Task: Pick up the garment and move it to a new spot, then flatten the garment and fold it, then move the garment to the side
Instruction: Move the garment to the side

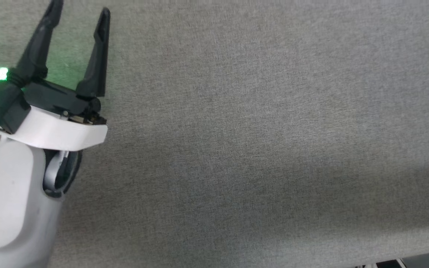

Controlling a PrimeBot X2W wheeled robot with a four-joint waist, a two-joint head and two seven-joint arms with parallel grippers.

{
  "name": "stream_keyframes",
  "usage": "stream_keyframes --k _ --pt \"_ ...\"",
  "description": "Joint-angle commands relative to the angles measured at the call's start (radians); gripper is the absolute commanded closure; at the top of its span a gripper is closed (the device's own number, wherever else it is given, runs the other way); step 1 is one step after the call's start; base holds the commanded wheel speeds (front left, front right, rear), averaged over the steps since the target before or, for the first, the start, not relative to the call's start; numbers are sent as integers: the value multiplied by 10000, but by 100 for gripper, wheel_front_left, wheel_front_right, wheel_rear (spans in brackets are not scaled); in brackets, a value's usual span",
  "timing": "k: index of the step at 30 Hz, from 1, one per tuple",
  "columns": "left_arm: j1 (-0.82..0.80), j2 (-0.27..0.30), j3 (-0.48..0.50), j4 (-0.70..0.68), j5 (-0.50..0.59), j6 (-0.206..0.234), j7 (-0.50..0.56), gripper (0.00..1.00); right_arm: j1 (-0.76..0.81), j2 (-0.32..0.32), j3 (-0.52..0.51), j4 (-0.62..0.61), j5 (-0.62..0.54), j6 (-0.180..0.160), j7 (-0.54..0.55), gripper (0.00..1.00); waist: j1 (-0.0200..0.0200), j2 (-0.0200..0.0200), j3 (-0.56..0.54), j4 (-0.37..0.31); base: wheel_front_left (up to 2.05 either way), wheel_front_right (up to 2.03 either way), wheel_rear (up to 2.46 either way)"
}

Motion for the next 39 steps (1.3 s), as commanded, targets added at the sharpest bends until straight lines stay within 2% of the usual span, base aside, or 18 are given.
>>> stream_keyframes --k 1,9,15,21,28,32,39 --pt "224 -77 87 69 39 13 -53 0 -80 28 175 37 -78 -27 -161 0 0 0 -305 64 0 0 0" --pt "1476 -811 363 955 -22 13 -54 0 646 482 2168 -548 319 -25 -747 0 0 0 -1938 504 0 0 0" --pt "2606 -1197 650 1721 25 13 -53 0 1515 1225 3950 -1117 958 -27 -1212 0 0 0 -3097 929 0 0 0" --pt "3580 -1464 967 2318 19 13 -53 0 2713 2137 5095 -1562 1737 -27 -2413 0 0 0 -4096 1403 0 0 0" --pt "4531 -1619 1524 2340 25 13 -53 0 4136 3102 5023 -2268 2114 -25 -3605 0 0 0 -4888 1637 0 0 0" --pt "5141 -1687 1808 2094 -6 13 -53 0 5030 3514 4716 -2976 2047 -25 -3756 0 0 0 -5252 1634 0 0 0" --pt "6224 -1852 2191 1223 328 13 -54 0 6352 3773 4269 -4376 1722 -25 -3633 0 0 0 -5704 1612 0 0 0"
